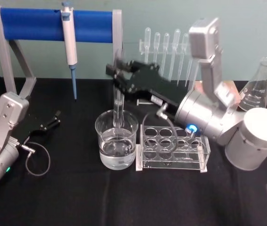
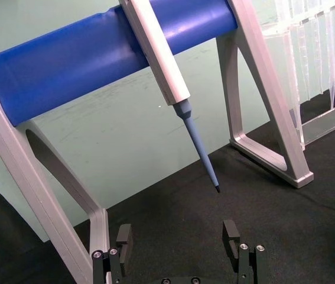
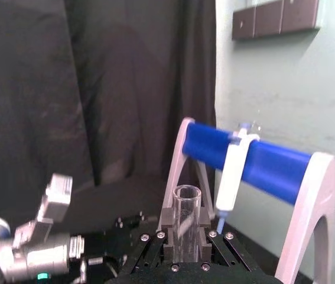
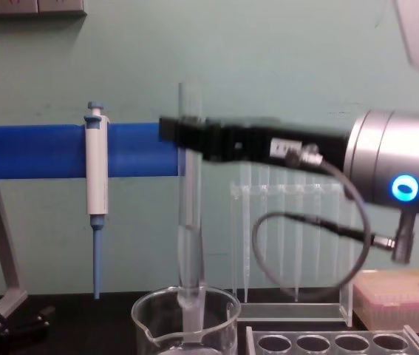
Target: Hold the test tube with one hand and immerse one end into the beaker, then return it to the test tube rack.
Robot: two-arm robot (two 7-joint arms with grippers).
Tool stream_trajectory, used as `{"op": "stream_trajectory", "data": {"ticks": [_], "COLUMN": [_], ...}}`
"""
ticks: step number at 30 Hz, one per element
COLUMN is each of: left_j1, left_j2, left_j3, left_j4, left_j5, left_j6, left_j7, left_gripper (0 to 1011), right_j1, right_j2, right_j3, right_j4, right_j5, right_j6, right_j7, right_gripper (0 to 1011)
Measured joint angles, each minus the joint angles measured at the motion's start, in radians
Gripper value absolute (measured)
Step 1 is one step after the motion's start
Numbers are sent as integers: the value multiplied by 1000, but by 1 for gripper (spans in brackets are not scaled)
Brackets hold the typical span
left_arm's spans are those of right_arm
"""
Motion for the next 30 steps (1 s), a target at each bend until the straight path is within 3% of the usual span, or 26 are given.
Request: {"op": "stream_trajectory", "data": {"ticks": [8, 18, 30], "left_j1": [0, 0, 0], "left_j2": [0, 0, 0], "left_j3": [0, 0, 0], "left_j4": [0, 0, 0], "left_j5": [0, 0, 0], "left_j6": [0, 0, 0], "left_j7": [0, 0, 0], "left_gripper": [1000, 1000, 1000], "right_j1": [-15, -36, -47], "right_j2": [-12, -23, -37], "right_j3": [-29, -35, -41], "right_j4": [96, 176, 211], "right_j5": [-32, -58, -75], "right_j6": [-55, -117, -140], "right_j7": [25, 58, 84], "right_gripper": [227, 227, 228]}}
